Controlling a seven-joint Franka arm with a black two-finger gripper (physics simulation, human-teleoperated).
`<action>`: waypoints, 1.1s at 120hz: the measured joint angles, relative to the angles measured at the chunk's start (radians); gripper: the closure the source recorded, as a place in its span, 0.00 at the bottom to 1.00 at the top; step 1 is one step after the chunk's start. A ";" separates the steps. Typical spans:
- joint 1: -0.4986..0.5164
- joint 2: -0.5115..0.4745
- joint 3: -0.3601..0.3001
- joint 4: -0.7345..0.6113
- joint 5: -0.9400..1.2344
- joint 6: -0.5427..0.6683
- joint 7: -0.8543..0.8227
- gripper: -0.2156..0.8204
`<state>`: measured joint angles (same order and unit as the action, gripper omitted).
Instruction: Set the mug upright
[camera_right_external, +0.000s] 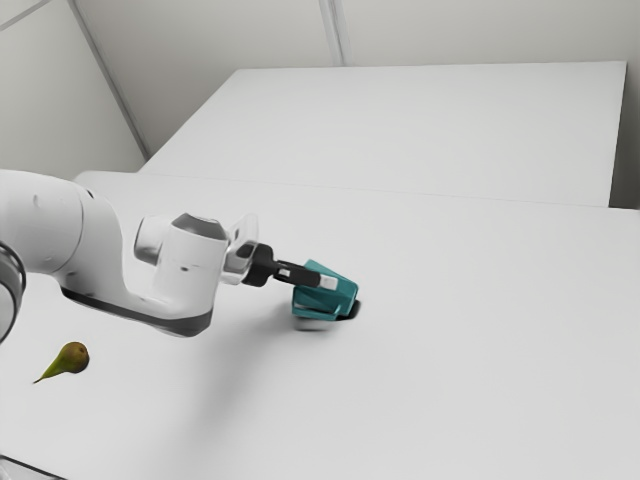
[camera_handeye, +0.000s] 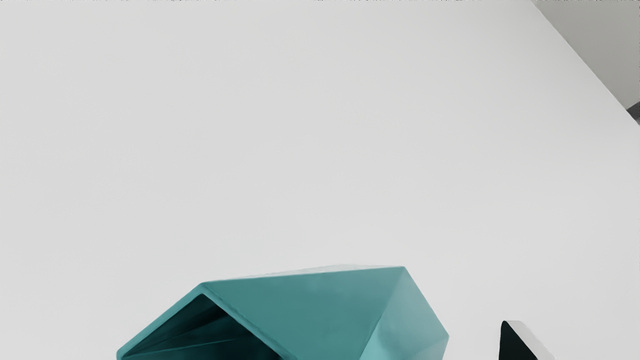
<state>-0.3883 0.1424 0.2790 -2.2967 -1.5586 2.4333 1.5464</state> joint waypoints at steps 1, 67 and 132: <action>0.001 -0.001 -0.002 0.000 -0.001 0.001 0.000 0.48; -0.013 -0.014 -0.057 0.015 -0.034 0.054 -0.014 0.83; -0.016 -0.027 -0.050 0.089 0.110 0.090 -0.066 0.96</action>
<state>-0.4045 0.1152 0.2292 -2.2079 -1.4482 2.5229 1.4800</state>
